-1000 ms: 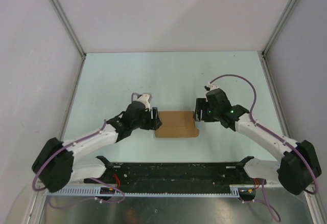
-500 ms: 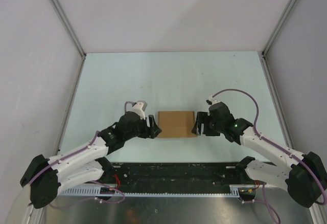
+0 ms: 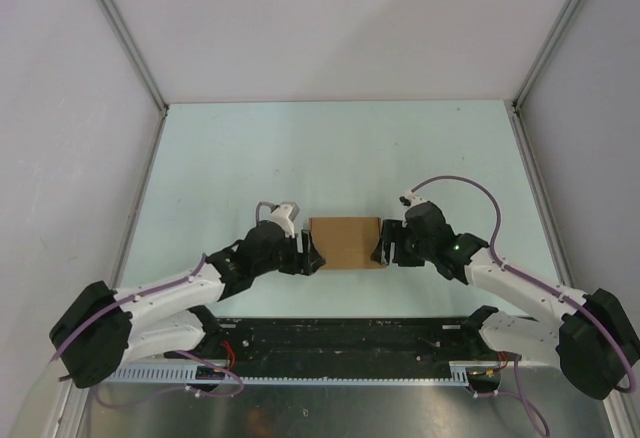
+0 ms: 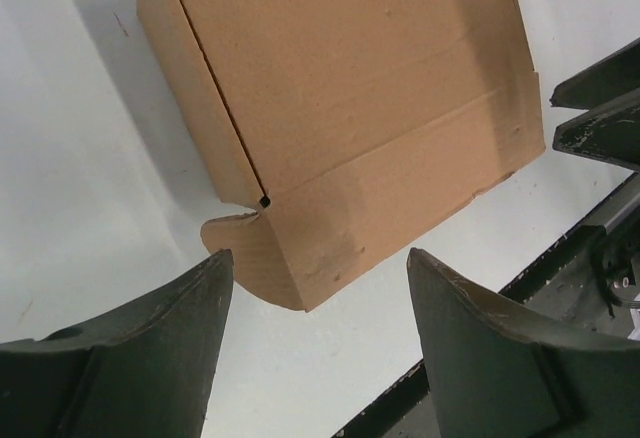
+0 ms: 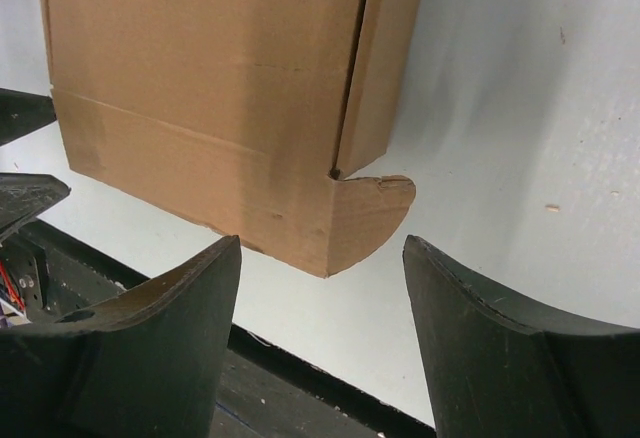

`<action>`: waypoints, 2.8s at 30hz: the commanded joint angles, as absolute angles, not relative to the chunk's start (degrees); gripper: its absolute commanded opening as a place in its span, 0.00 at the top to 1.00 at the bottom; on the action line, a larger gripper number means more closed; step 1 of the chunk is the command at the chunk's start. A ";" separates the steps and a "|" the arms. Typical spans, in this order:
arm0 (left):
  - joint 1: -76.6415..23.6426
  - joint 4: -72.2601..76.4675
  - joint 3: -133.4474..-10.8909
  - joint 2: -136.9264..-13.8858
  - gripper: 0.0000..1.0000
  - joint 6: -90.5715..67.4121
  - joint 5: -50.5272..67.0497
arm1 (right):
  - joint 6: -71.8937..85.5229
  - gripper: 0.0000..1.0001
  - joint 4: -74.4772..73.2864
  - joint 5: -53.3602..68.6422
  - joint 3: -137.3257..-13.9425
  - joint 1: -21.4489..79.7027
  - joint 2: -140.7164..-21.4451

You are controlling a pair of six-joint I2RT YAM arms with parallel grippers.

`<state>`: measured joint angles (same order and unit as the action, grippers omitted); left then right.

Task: Fold the paper box

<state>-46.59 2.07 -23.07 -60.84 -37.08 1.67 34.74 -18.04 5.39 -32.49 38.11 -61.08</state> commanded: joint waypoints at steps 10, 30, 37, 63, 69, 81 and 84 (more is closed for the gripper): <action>-47.02 5.19 -23.90 -63.63 0.25 -36.83 0.18 | 33.49 0.29 -12.22 4.13 -31.38 38.94 -63.02; -47.20 6.68 -26.81 -68.20 0.25 -36.65 -0.44 | 33.57 0.36 -9.41 6.33 -31.38 39.37 -66.27; -47.37 8.26 -26.81 -69.96 0.25 -37.26 1.58 | 33.84 0.38 -8.70 7.21 -31.46 39.55 -66.80; -47.72 10.72 -26.89 -69.52 0.40 -38.32 4.83 | 35.60 0.50 -8.00 9.05 -31.38 39.73 -67.32; -47.72 10.81 -26.89 -69.26 0.43 -38.14 5.10 | 36.04 0.53 -7.47 9.49 -31.38 39.81 -67.68; -47.72 11.34 -26.37 -70.14 0.52 -37.35 4.83 | 34.98 0.54 -8.09 8.53 -31.46 39.81 -67.76; -47.72 11.60 -26.46 -70.58 0.54 -37.44 5.01 | 34.98 0.54 -7.82 8.61 -31.38 39.81 -67.85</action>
<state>-47.29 8.14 -24.77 -70.15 -37.10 3.31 34.92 -10.68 7.64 -31.16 39.38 -67.64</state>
